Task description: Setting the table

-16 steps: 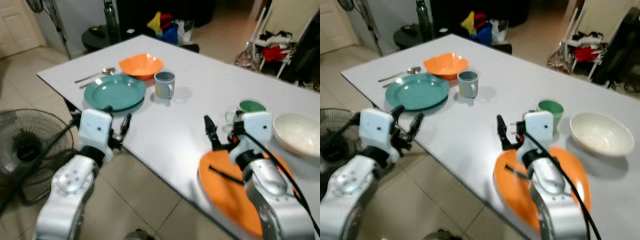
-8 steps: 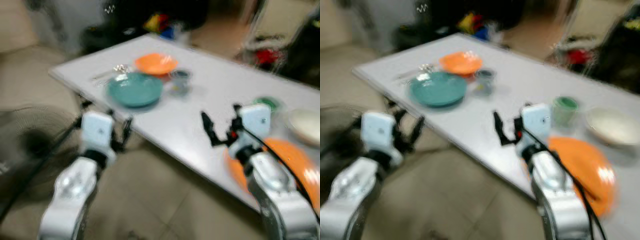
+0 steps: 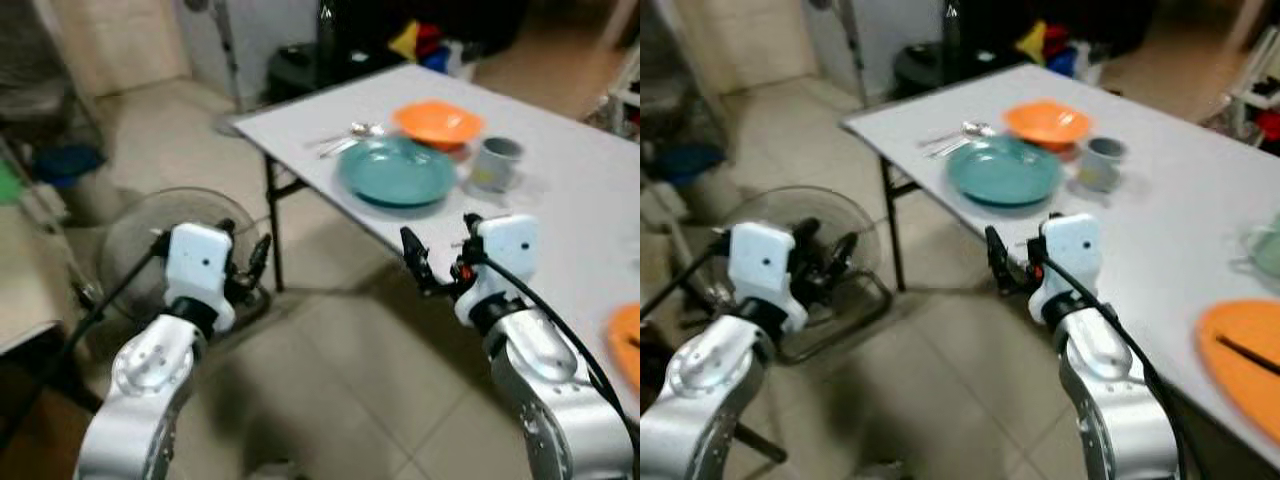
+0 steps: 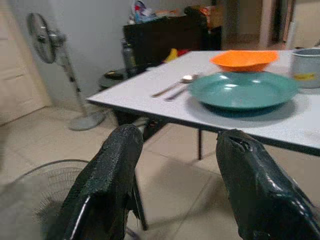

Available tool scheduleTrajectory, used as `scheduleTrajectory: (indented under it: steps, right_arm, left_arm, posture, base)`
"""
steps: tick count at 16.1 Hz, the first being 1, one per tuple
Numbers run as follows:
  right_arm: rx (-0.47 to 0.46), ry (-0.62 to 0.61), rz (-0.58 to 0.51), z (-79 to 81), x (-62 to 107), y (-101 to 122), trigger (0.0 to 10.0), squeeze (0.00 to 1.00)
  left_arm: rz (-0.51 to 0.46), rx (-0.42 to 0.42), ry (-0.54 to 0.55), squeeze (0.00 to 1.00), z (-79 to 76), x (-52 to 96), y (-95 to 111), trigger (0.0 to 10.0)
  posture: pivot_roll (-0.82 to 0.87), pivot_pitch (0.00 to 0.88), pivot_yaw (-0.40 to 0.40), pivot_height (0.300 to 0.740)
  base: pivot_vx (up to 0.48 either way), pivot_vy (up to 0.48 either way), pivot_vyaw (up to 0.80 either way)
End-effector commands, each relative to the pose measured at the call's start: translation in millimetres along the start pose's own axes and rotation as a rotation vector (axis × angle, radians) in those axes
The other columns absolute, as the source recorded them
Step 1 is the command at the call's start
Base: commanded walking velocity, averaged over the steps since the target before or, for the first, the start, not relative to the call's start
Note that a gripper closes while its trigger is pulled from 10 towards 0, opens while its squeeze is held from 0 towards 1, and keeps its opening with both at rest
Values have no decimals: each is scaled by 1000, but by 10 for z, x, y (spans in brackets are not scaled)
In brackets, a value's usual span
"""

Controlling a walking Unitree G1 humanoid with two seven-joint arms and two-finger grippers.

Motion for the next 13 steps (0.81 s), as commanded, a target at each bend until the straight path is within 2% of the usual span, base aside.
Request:
scheduleTrajectory:
  steps: [1,9,11,13]
  right_arm:
    - [-24,17,2,36,-18,14,10000,1000]
    - [-133,92,19,136,-54,-58,10000,1000]
    - [-126,122,27,166,-63,-72,10000,1000]
    - [-117,154,33,203,-70,-84,10000,1000]
  left_arm:
    - [5,-10,12,0,57,12,-2,10000]
    - [5,-45,25,0,159,63,47,10000]
    - [8,-48,27,0,171,73,41,10000]
    - [9,-51,29,0,175,83,46,10000]
  posture:
    - [126,0,13,727]
    - [181,0,11,727]
    - [189,0,10,727]
    - [191,0,10,727]
  base:
    - [0,322,0]
    - [0,324,0]
    - [0,322,0]
    - [0,328,800]
Point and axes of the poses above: a point about 5 cm out from each wrist's last joint towards the gripper, its own x axis pointing back from the gripper into the wrist, its own y axis along the axis of the wrist's last joint, z = x × y, the point moved 3 cm from there along -x, pointing out of the wrist towards the gripper, and after that the axes turned 9 degrees about -x, right-handed, at the moved point
